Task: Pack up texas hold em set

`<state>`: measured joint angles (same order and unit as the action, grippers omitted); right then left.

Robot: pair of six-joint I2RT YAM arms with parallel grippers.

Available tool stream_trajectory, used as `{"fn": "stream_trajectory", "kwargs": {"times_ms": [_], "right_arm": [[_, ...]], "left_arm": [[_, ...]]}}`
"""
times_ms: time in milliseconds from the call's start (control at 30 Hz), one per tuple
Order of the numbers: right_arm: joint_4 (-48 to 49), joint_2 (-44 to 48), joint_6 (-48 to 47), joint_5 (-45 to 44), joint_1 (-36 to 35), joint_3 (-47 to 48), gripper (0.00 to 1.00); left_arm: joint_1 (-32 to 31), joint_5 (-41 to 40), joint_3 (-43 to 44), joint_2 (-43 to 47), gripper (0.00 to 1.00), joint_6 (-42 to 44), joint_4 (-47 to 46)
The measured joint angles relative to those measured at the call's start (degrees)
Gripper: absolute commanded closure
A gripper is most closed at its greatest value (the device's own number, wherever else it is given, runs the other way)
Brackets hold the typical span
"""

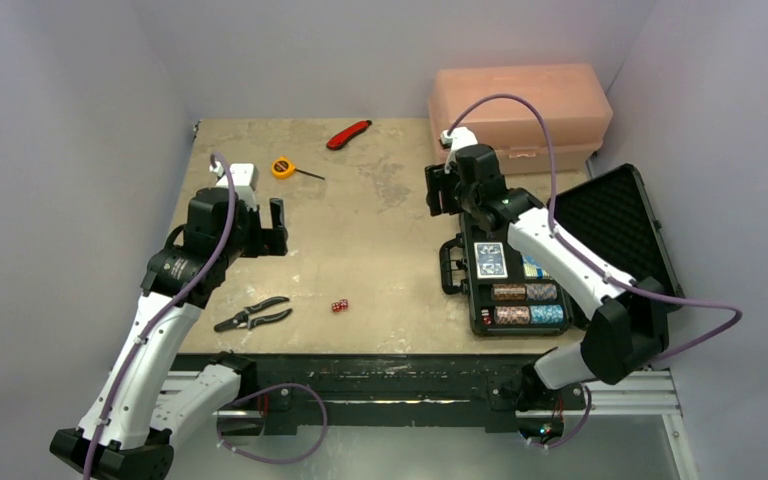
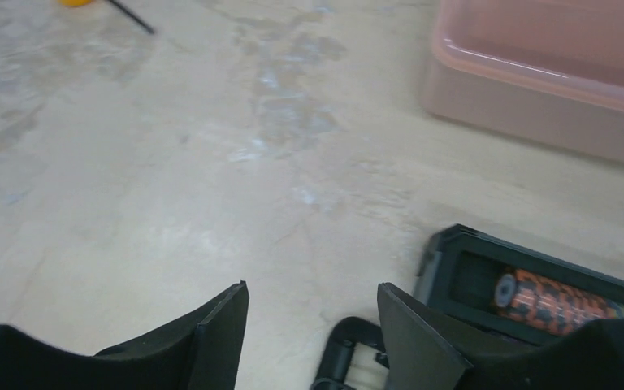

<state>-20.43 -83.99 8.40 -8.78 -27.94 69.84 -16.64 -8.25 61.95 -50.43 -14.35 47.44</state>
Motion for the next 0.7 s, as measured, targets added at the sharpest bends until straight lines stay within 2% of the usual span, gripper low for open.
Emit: {"fn": "stream_trajectory", "kwargs": {"times_ms": [167,433,567,700], "right_arm": [[1.9,3.6,-2.3,7.5,-5.2,-1.9,0.29],[3.6,2.9,-8.8,13.0,-16.8,-5.7,0.27],[5.9,1.9,-11.3,16.8,-19.9,-7.5,0.21],[10.9,1.3,-14.4,21.0,-22.6,-11.8,0.20]], "left_arm": [[0.0,-0.3,0.0,0.2,0.02,0.0,0.0],[0.0,-1.0,0.0,0.5,0.02,0.0,0.0],[0.0,-1.0,0.0,0.5,0.02,0.0,0.0],[0.0,-1.0,0.0,0.5,0.02,0.0,0.0]]}}
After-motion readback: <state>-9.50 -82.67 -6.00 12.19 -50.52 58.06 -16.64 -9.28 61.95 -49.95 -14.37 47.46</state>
